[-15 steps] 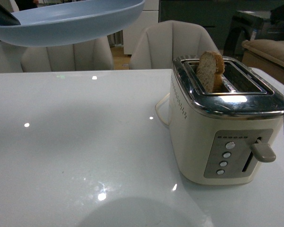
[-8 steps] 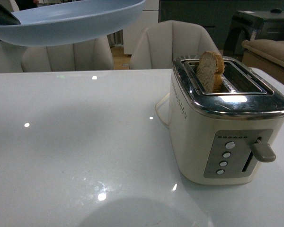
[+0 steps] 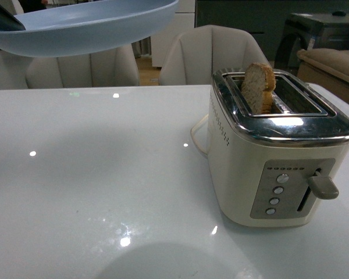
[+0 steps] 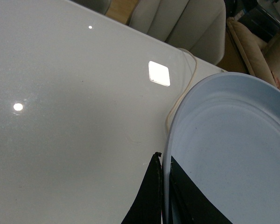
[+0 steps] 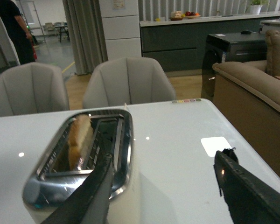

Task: Left arm holds plate, right arm toasts bread

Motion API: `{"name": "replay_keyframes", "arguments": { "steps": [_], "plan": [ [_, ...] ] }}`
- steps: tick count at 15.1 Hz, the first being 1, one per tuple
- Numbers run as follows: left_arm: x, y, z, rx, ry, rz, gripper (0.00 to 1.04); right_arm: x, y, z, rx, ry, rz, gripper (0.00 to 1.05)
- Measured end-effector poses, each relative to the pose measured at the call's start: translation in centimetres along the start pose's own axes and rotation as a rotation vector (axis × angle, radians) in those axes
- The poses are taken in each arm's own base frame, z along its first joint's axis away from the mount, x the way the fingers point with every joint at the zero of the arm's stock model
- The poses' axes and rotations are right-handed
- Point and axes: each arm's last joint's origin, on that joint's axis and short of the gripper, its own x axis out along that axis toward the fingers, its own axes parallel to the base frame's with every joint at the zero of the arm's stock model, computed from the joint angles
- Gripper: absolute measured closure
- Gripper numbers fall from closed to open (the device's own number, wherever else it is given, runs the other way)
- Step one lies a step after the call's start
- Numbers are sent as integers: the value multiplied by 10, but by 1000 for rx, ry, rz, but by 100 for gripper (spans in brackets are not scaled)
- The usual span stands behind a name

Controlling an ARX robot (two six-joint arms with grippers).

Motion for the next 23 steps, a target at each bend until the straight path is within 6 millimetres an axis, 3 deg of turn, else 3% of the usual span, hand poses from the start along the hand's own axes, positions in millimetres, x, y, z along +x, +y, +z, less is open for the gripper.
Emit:
{"name": "replay_keyframes", "arguments": {
  "steps": [1,3,5,6,10,23],
  "plan": [
    [0,0,0,0,0,0,102,-15,-13,-20,-28,21,-17,48],
    [0,0,0,0,1,-1,102,-32,-15,-47,-41,49,-5,72],
    [0,-1,0,1,1,-2,102,-37,-15,-45,-50,22,0,98],
    [0,0,0,0,-1,0,102,-40,-15,-46,-54,15,0,103],
    [0,0,0,0,0,0,102,-48,-15,-57,-54,8,1,103],
    [0,0,0,1,-2,-1,102,-72,-16,-61,-55,28,-1,103]
  ]
}}
